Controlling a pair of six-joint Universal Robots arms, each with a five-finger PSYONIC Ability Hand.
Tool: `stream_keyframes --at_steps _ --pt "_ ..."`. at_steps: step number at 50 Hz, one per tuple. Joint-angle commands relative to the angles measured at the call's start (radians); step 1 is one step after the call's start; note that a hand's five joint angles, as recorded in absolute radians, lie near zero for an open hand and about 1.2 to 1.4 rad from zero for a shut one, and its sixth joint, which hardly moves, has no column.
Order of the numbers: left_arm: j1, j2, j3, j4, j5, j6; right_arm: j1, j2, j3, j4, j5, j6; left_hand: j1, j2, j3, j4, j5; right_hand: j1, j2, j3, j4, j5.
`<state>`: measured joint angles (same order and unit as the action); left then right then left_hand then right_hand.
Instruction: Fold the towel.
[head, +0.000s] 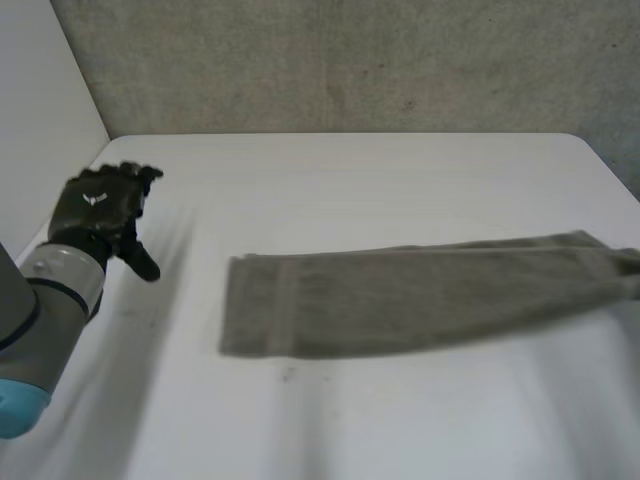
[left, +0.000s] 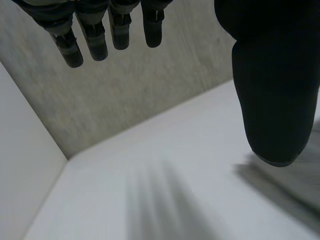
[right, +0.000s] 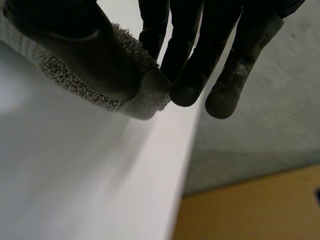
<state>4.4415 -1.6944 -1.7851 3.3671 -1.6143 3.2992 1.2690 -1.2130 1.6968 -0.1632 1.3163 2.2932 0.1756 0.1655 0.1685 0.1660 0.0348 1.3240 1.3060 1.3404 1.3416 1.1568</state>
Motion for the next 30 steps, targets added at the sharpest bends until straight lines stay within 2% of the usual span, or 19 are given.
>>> stream_keyframes --at_steps 1,5,7,8,10,11,12,13,14,15,16,18,19,21,30 --pt "-0.014 0.058 0.078 -0.006 0.010 -0.006 -0.034 -0.008 -0.121 0.114 0.007 -0.118 0.000 0.010 0.007 0.009 -0.034 0.072 0.090 0.056 0.055 0.065" --pt "-0.034 0.059 0.124 -0.020 0.010 -0.007 0.062 -0.026 -0.170 0.146 0.014 -0.086 0.003 0.013 0.010 0.012 -0.031 0.072 0.090 0.056 0.055 0.065" --pt "-0.051 0.058 0.154 -0.032 0.008 -0.007 0.207 -0.060 -0.215 0.151 0.023 -0.031 0.003 0.013 0.010 0.012 -0.031 0.072 0.090 0.056 0.055 0.065" --pt "-0.068 0.056 0.185 -0.046 0.007 -0.009 0.208 -0.060 -0.215 0.151 0.023 -0.031 0.003 0.013 0.010 0.012 -0.031 0.072 0.090 0.056 0.055 0.065" --pt "-0.082 0.051 0.213 -0.063 0.005 -0.013 0.367 -0.062 -0.247 0.146 0.052 -0.005 0.003 0.013 0.010 0.012 -0.031 0.072 0.090 0.056 0.055 0.065" --pt "-0.093 0.042 0.243 -0.080 0.002 -0.024 0.368 -0.062 -0.247 0.146 0.052 -0.004 0.003 0.013 0.010 0.012 -0.031 0.072 0.090 0.056 0.055 0.065" --pt "-0.099 0.039 0.269 -0.095 0.002 -0.038 0.459 -0.056 -0.261 0.143 0.072 -0.004 0.003 0.013 0.010 0.012 -0.031 0.072 0.090 0.056 0.055 0.065" --pt "-0.099 0.039 0.269 -0.095 0.002 -0.038 0.559 -0.040 -0.276 0.137 0.089 -0.004 0.003 0.013 0.010 0.012 -0.031 0.072 0.090 0.056 0.055 0.065" --pt "-0.103 0.032 0.295 -0.112 0.002 -0.056 0.560 -0.040 -0.276 0.137 0.089 -0.004 0.003 0.013 0.010 0.012 -0.031 0.072 0.090 0.056 0.055 0.065" --pt "-0.103 0.032 0.296 -0.112 0.002 -0.056 0.661 -0.008 -0.293 0.128 0.102 -0.009 0.003 0.013 0.010 0.012 -0.031 0.072 0.090 0.056 0.055 0.065" --pt "-0.106 0.022 0.317 -0.127 0.002 -0.079 0.662 -0.008 -0.293 0.128 0.103 -0.009 0.003 0.013 0.010 0.012 -0.031 0.072 0.090 0.056 0.055 0.065" --pt "-0.111 0.012 0.339 -0.144 0.002 -0.105 0.838 0.064 -0.318 0.107 0.113 -0.014 0.006 0.016 0.013 0.015 -0.028 0.072 0.090 0.056 0.055 0.065" --pt "-0.119 0.002 0.358 -0.159 0.002 -0.130 0.839 0.064 -0.318 0.106 0.113 -0.014 0.003 0.013 0.010 0.012 -0.031 0.072 0.090 0.056 0.055 0.065" --pt "-0.123 -0.005 0.377 -0.176 0.002 -0.150 0.962 0.133 -0.328 0.090 0.113 -0.017 0.006 0.016 0.013 0.015 -0.028 0.072 0.090 0.056 0.055 0.065" --pt "-0.134 -0.036 0.415 -0.219 0.002 -0.178 1.150 0.273 -0.347 0.077 0.106 -0.023 0.003 0.013 0.010 0.012 -0.031 0.072 0.090 0.056 0.055 0.065"
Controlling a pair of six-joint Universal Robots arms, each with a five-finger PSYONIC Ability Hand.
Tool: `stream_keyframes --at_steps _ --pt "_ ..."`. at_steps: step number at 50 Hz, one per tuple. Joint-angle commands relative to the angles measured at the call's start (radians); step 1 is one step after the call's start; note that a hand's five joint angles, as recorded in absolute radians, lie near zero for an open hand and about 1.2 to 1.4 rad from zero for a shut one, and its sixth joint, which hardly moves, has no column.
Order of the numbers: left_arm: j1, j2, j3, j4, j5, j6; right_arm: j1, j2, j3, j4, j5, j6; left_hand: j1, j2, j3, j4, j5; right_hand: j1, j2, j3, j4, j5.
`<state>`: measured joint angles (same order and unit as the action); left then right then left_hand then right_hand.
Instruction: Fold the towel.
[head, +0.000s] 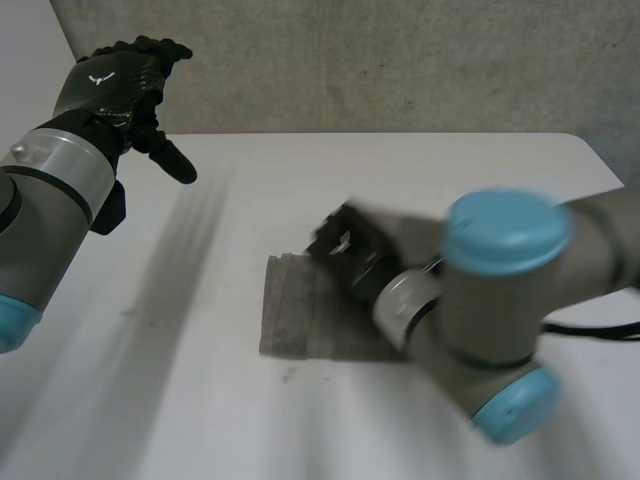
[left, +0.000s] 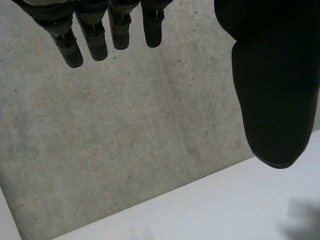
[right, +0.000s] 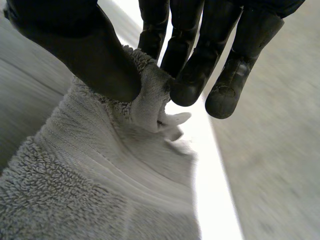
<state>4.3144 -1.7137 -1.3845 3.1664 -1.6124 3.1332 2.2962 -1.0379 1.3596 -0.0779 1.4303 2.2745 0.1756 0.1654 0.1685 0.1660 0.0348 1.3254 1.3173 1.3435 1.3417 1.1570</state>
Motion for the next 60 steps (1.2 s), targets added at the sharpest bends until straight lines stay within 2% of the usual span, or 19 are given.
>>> stream_keyframes --at_steps 1,11,12,13,14,15,22,24,27,29,35,39,44,46,52,54,55,57,60 --pt "-0.008 -0.018 0.015 -0.019 0.000 -0.012 0.143 0.113 -0.010 -0.010 -0.010 -0.004 0.003 0.013 0.010 0.012 -0.031 0.071 0.079 0.053 0.055 0.065" --pt "-0.010 -0.018 0.016 -0.019 0.000 -0.010 0.158 0.122 -0.007 -0.005 -0.018 -0.004 0.003 0.013 0.010 0.012 -0.031 0.071 0.079 0.053 0.055 0.065" --pt "-0.010 -0.018 0.016 -0.019 0.000 -0.010 0.158 0.116 -0.007 -0.002 -0.018 -0.003 0.003 0.013 0.010 0.012 -0.031 -0.181 -0.173 -0.199 -0.197 -0.187" --pt "-0.012 -0.018 0.016 -0.019 0.000 -0.010 0.158 0.116 -0.007 -0.002 -0.018 -0.003 0.003 0.013 0.010 0.012 -0.031 -0.184 -0.175 -0.202 -0.200 -0.190" --pt "-0.012 -0.020 0.015 -0.019 0.000 -0.010 0.158 0.104 0.001 -0.003 -0.019 0.000 0.003 0.013 0.010 0.012 -0.031 -0.739 -0.731 -0.757 -0.755 -0.745" --pt "-0.012 -0.020 0.015 -0.019 0.000 -0.010 0.152 0.084 0.016 -0.008 -0.019 0.002 0.003 0.013 0.010 0.012 -0.031 -1.151 -1.143 -1.169 -1.167 -1.157" --pt "-0.013 -0.029 0.013 -0.019 -0.001 -0.010 0.118 -0.079 0.124 -0.034 -0.050 0.046 0.003 0.013 0.010 0.012 -0.031 -1.151 -1.143 -1.169 -1.167 -1.157" --pt "-0.015 -0.029 0.013 -0.019 -0.001 -0.010 0.016 -0.149 0.191 -0.056 -0.016 0.112 0.003 0.013 0.010 0.012 -0.031 -1.151 -1.143 -1.169 -1.167 -1.157" --pt "-0.015 -0.029 0.015 -0.019 -0.001 -0.008 -0.046 -0.183 0.224 -0.049 0.004 0.154 0.003 0.013 0.010 0.012 -0.031 -1.151 -1.143 -1.169 -1.167 -1.157" --pt "-0.015 -0.027 0.016 -0.019 -0.001 -0.010 -0.154 -0.238 0.307 -0.049 0.018 0.218 0.003 0.013 0.010 0.012 -0.031 -1.151 -1.143 -1.169 -1.167 -1.157" --pt "-0.016 -0.027 0.015 -0.019 -0.001 -0.008 -0.308 -0.266 0.441 -0.065 0.004 0.247 0.003 0.013 0.010 0.012 -0.031 -1.151 -1.143 -1.169 -1.167 -1.157" --pt "-0.019 -0.033 0.013 -0.017 0.000 -0.008 -0.409 -0.264 0.527 -0.095 -0.033 0.244 0.003 0.013 0.010 0.012 -0.031 -0.933 -0.925 -0.951 -0.949 -0.939" --pt "-0.030 -0.049 0.013 -0.017 0.000 -0.004 -0.449 -0.251 0.573 -0.129 -0.076 0.246 0.003 0.013 0.010 0.012 -0.031 -0.785 -0.777 -0.803 -0.802 -0.791" --pt "-0.030 -0.050 0.013 -0.017 0.000 -0.004 -0.468 -0.249 0.593 -0.166 -0.102 0.252 0.003 0.013 0.010 0.012 -0.031 -0.613 -0.605 -0.631 -0.630 -0.619" --pt "-0.031 -0.050 0.013 -0.017 -0.001 -0.004 -0.468 -0.249 0.595 -0.192 -0.105 0.261 0.003 0.013 0.010 0.012 -0.031 -0.327 -0.319 -0.345 -0.344 -0.334" --pt "-0.031 -0.049 0.013 -0.017 -0.001 -0.004 -0.469 -0.248 0.599 -0.215 -0.105 0.272 0.000 0.010 0.007 0.009 -0.034 -0.120 -0.112 -0.138 -0.136 -0.126" --pt "-0.033 -0.049 0.012 -0.017 -0.001 -0.005 -0.469 -0.248 0.599 -0.215 -0.105 0.272 0.000 0.010 0.007 0.009 -0.034 -0.119 -0.111 -0.137 -0.135 -0.125" --pt "-0.033 -0.047 0.012 -0.017 -0.001 -0.005 -0.469 -0.245 0.604 -0.230 -0.103 0.280 0.000 0.010 0.007 0.009 -0.034 0.056 0.064 0.038 0.040 0.050" --pt "-0.033 -0.047 0.013 -0.017 -0.001 -0.005 -0.474 -0.244 0.604 -0.232 -0.094 0.278 0.000 0.010 0.007 0.009 -0.034 0.071 0.079 0.053 0.055 0.065"
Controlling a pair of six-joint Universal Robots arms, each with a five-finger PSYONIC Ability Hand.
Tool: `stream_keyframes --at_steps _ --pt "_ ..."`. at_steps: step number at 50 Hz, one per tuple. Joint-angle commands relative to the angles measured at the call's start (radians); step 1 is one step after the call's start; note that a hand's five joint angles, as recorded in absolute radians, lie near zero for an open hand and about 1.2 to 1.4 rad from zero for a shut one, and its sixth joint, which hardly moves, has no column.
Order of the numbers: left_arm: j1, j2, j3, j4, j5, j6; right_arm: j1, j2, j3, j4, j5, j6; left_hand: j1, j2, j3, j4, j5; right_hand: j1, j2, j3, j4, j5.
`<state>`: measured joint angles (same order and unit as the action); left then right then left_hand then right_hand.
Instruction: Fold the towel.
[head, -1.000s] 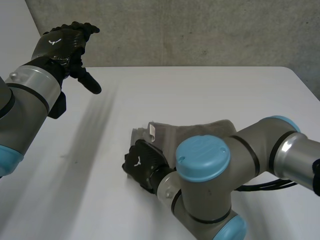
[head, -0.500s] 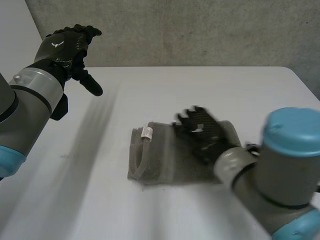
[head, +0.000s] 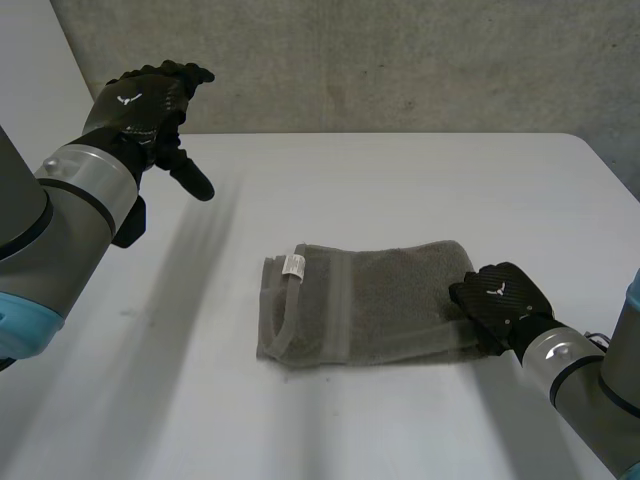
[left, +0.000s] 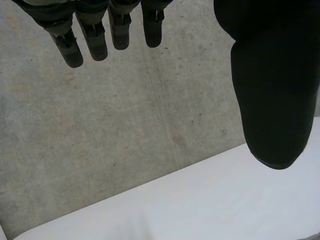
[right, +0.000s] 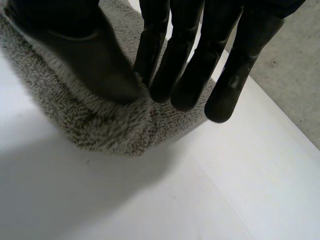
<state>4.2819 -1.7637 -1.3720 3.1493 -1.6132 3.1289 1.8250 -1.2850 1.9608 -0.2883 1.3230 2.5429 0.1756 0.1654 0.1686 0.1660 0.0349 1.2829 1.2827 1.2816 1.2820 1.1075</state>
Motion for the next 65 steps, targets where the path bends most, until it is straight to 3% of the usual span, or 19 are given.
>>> stream_keyframes --at_steps 1,12,17,19,20,22,26,28,33,40,41,42,43,47,49,54,57,65 --pt "-0.001 0.003 0.001 0.000 0.000 -0.001 -0.003 0.003 0.003 -0.022 0.013 0.010 0.000 0.010 0.007 0.009 -0.034 0.113 0.114 0.115 0.114 0.114" --pt "-0.001 0.006 0.002 0.000 0.000 0.000 0.011 -0.013 -0.017 -0.020 0.024 -0.016 0.000 0.010 0.007 0.009 -0.034 0.113 0.114 0.115 0.114 0.114" --pt "0.001 0.012 0.004 0.000 0.001 0.000 0.050 -0.017 -0.128 -0.008 0.038 -0.079 -0.001 0.009 0.006 0.009 -0.035 0.113 0.114 0.115 0.114 0.114" --pt "0.002 0.016 0.004 0.000 0.000 -0.003 0.204 -0.002 -0.230 -0.011 0.039 -0.119 -0.001 0.009 0.006 0.009 -0.035 0.113 0.114 0.115 0.114 0.114" --pt "0.003 0.016 0.004 0.000 0.000 -0.003 0.204 -0.002 -0.230 -0.011 0.039 -0.119 -0.001 0.009 0.006 0.009 -0.035 0.113 0.114 0.115 0.114 0.114" --pt "0.003 0.018 0.004 0.000 0.000 -0.003 0.371 0.067 -0.359 0.003 0.041 -0.150 -0.001 0.009 0.006 0.009 -0.035 0.113 0.114 0.115 0.114 0.114" --pt "0.004 0.029 0.011 0.000 0.000 -0.006 0.479 0.161 -0.474 0.049 0.038 -0.182 -0.001 0.009 0.006 0.009 -0.035 0.113 0.114 0.115 0.114 0.114" --pt "0.004 0.030 0.013 0.000 0.000 -0.006 0.572 0.272 -0.589 0.116 0.028 -0.190 -0.001 0.009 0.006 0.009 -0.035 0.113 0.114 0.115 0.114 0.114" --pt "0.010 0.032 0.013 0.001 0.000 -0.006 0.663 0.400 -0.686 0.199 0.030 -0.201 -0.001 0.009 0.006 0.009 -0.035 0.113 0.114 0.115 0.114 0.114" --pt "0.007 0.032 0.010 0.001 0.000 -0.006 0.665 0.360 -0.692 0.230 0.045 -0.172 -0.001 0.009 0.006 0.009 -0.035 0.091 0.091 0.092 0.092 0.092" --pt "0.007 0.032 0.010 0.001 0.000 -0.006 0.659 0.328 -0.683 0.232 0.053 -0.146 -0.001 0.009 0.006 0.009 -0.035 -0.595 -0.595 -0.594 -0.594 -0.594" --pt "0.006 0.030 0.010 0.001 0.000 -0.006 0.659 0.328 -0.683 0.232 0.053 -0.145 -0.001 0.009 0.006 0.009 -0.035 -0.602 -0.602 -0.601 -0.601 -0.601" --pt "0.004 0.026 0.008 0.001 0.000 -0.006 0.634 0.294 -0.665 0.232 0.061 -0.104 -0.001 0.009 0.006 0.009 -0.035 -1.108 -1.108 -1.107 -1.107 -1.108" --pt "0.001 0.017 0.001 0.003 0.001 -0.004 0.560 0.214 -0.608 0.228 0.061 0.007 -0.001 0.009 0.006 0.009 -0.035 -1.108 -1.108 -1.107 -1.107 -1.108" --pt "-0.001 0.013 -0.005 0.003 0.001 -0.003 0.501 0.114 -0.541 0.207 0.058 0.151 -0.001 0.009 0.006 0.009 -0.035 -1.108 -1.108 -1.107 -1.107 -1.108" --pt "-0.023 -0.043 -0.009 0.003 0.000 -0.010 0.394 0.027 -0.442 0.134 0.047 0.376 -0.001 0.009 0.006 0.009 -0.035 -1.108 -1.108 -1.107 -1.107 -1.108" --pt "-0.040 -0.063 -0.010 0.003 0.000 -0.012 0.324 0.026 -0.424 0.135 0.039 0.463 0.000 0.010 0.007 0.009 -0.034 -1.108 -1.108 -1.107 -1.107 -1.108" --pt "-0.129 -0.224 -0.042 -0.002 -0.017 -0.073 0.280 0.156 -0.433 0.181 0.018 0.496 0.000 0.010 0.007 0.009 -0.034 -1.108 -1.108 -1.107 -1.107 -1.108"
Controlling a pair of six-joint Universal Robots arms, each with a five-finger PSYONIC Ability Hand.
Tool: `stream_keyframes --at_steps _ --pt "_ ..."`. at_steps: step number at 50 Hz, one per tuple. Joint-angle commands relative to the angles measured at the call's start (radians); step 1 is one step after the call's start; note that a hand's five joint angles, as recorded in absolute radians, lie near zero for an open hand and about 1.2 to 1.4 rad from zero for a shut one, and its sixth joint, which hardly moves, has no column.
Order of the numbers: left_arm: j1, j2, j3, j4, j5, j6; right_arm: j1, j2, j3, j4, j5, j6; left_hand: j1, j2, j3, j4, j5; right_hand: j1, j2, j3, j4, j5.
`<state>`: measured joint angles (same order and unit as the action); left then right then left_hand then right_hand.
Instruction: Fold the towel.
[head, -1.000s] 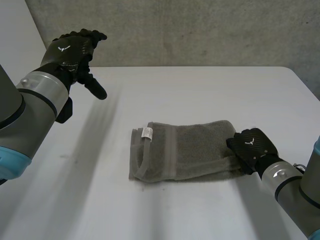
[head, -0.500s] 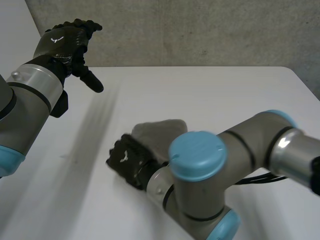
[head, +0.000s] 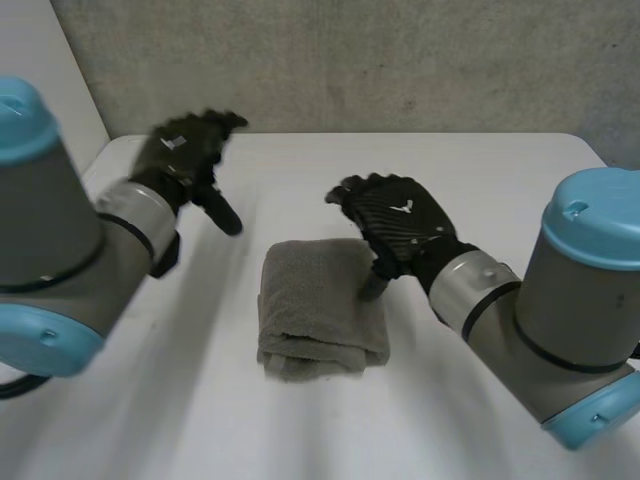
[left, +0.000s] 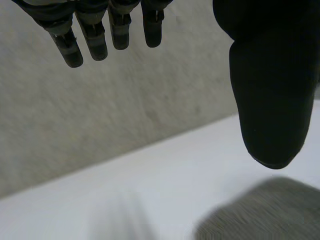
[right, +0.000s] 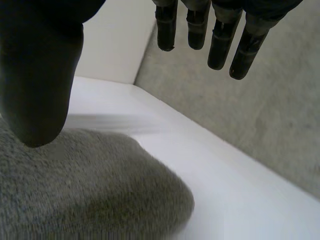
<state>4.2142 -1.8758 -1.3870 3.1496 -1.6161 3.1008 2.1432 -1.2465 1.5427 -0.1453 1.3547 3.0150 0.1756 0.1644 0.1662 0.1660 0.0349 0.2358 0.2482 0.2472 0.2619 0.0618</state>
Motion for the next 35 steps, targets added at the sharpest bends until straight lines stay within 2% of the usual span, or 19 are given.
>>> stream_keyframes --at_steps 1,6,10,17,20,25,27,28,30,35 --pt "-0.075 -0.149 -0.043 0.000 -0.022 -0.056 -0.039 0.117 -0.015 0.038 -0.014 0.024 0.000 0.011 0.009 0.009 -0.034 -0.061 -0.074 -0.073 -0.087 -0.062" --pt "-0.099 -0.244 -0.064 0.000 -0.041 -0.062 -0.034 0.222 -0.049 0.041 -0.002 0.024 -0.001 0.010 0.008 0.009 -0.035 -0.061 -0.074 -0.073 -0.087 -0.062" --pt "-0.102 -0.293 -0.076 0.001 -0.042 -0.060 -0.031 0.251 -0.067 0.044 0.003 0.022 -0.001 0.010 0.008 0.009 -0.035 -0.061 -0.074 -0.073 -0.087 -0.062" --pt "-0.100 -0.272 -0.055 0.000 -0.044 -0.059 -0.031 0.251 -0.084 0.047 0.032 0.022 -0.001 0.010 0.008 0.009 -0.035 -0.061 -0.074 -0.073 -0.087 -0.062" --pt "-0.100 -0.208 -0.035 -0.005 -0.054 -0.059 -0.032 0.220 -0.101 0.062 0.061 0.024 -0.001 0.010 0.008 0.009 -0.035 -0.061 -0.074 -0.073 -0.087 -0.062" --pt "-0.085 -0.074 0.006 -0.016 -0.080 -0.048 -0.048 0.049 -0.165 0.137 0.135 0.025 -0.001 0.010 0.008 0.009 -0.035 -0.061 -0.074 -0.073 -0.087 -0.062" --pt "-0.071 0.033 0.051 -0.055 -0.090 -0.044 -0.058 0.007 -0.190 0.156 0.161 0.024 -0.001 0.010 0.008 0.009 -0.035 -0.061 -0.074 -0.073 -0.087 -0.062" --pt "-0.071 0.033 0.051 -0.056 -0.090 -0.044 -0.058 0.007 -0.190 0.156 0.161 0.024 -0.001 0.010 0.008 0.009 -0.035 -0.061 -0.074 -0.073 -0.087 -0.062" --pt "-0.022 0.130 0.113 -0.130 -0.093 -0.034 -0.112 -0.081 -0.245 0.223 0.225 0.024 -0.001 0.010 0.008 0.009 -0.035 -0.061 -0.074 -0.073 -0.087 -0.062" --pt "0.085 0.219 0.210 -0.271 -0.093 -0.031 -0.189 -0.166 -0.288 0.303 0.251 0.016 0.003 0.014 0.012 0.012 -0.031 -0.061 -0.074 -0.073 -0.087 -0.062"
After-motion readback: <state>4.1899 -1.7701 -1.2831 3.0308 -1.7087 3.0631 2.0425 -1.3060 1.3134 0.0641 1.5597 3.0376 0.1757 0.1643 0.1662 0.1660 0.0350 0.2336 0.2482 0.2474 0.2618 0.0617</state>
